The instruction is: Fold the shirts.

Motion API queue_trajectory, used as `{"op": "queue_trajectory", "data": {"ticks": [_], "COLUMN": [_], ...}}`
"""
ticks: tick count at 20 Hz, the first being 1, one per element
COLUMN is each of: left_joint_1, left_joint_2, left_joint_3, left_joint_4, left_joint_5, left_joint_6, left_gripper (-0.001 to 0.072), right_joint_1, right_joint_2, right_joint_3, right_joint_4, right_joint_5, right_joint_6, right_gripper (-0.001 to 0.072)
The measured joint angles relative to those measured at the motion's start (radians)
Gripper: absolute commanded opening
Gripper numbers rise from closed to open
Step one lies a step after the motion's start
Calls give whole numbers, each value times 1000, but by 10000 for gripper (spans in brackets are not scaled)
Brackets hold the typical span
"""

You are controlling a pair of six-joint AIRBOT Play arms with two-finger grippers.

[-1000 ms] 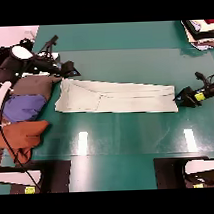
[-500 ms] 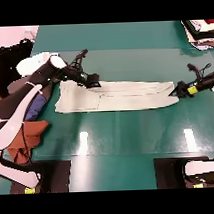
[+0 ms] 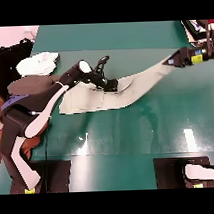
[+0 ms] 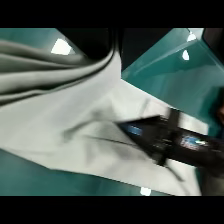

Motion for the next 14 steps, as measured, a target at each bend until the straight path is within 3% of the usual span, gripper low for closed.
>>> {"op": "queue_trajectory", "data": {"ticks": [8,14], "left_joint_1": [-7,155], "left_joint_2": [-46,54], "left_joint_3": [45,139], "left_joint_4": [16,96], "left_joint_5": [-32,-132], "left_joint_6": [-8,-10], "left_gripper": [22,23], "right_joint_1": [211,366], "right_joint_2": [9,-13], "right_joint_3": [111,122], "right_joint_4": [40,45], "right_joint_5": [-79,-162], "right_joint_6": [14,-1], "right_gripper": [14,14]}}
